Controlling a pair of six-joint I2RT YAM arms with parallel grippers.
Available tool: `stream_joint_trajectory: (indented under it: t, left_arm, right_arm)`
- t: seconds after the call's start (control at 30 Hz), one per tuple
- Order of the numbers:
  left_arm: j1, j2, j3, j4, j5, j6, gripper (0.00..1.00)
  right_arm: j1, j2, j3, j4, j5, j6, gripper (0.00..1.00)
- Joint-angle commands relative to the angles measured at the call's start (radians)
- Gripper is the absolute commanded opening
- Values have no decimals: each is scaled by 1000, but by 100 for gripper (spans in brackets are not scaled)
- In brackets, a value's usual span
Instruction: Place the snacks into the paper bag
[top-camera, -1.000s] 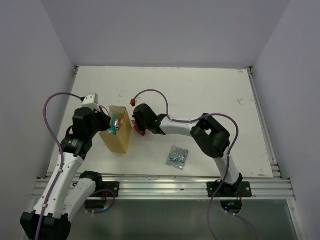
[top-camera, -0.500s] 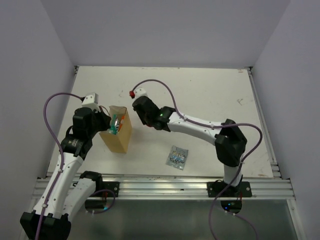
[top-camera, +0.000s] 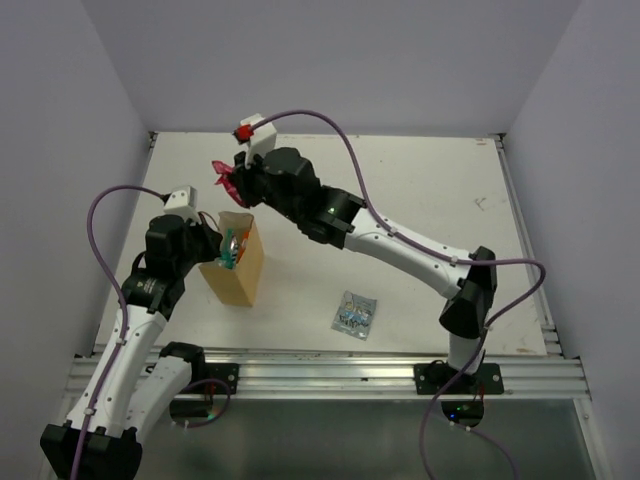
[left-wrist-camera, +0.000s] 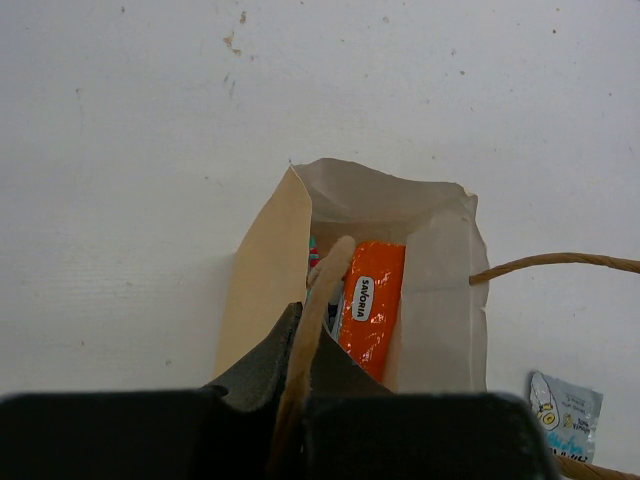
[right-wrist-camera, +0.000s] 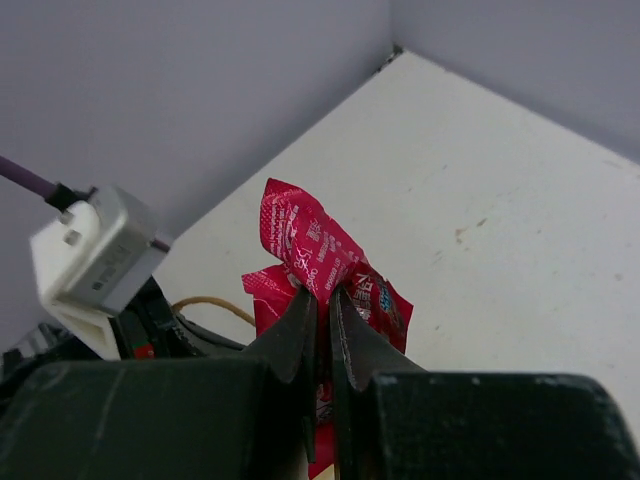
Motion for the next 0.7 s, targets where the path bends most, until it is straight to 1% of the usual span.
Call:
stream_joint_trajectory:
  t: [0.0, 0.03, 0.17, 0.43, 0.53, 0.57, 0.67]
  left_arm:
    - [-7, 0, -4, 25, 21, -2, 0]
    - [-7, 0, -6, 25, 21, -3, 0]
    - [-7, 0, -6, 25, 22, -2, 0]
    - [-7, 0, -6, 25, 22, -2, 0]
    - [-7, 0, -7, 27, 22, -3, 0]
    - [-7, 0, -7, 27, 24, -3, 0]
    - [-7, 0, -7, 27, 22, -3, 0]
  right_arm:
    - [8, 105, 13, 6, -170, 66, 0]
    - [14, 133, 17, 6, -182, 83, 0]
    - [26, 154, 4, -2, -198, 102, 0]
    - [40, 102, -72, -65, -162, 97, 0]
    - [45, 96, -70, -99, -167, 94, 0]
    - [45, 99, -67, -123, -167, 96, 2]
    - [48, 108, -53, -148, -184, 82, 34]
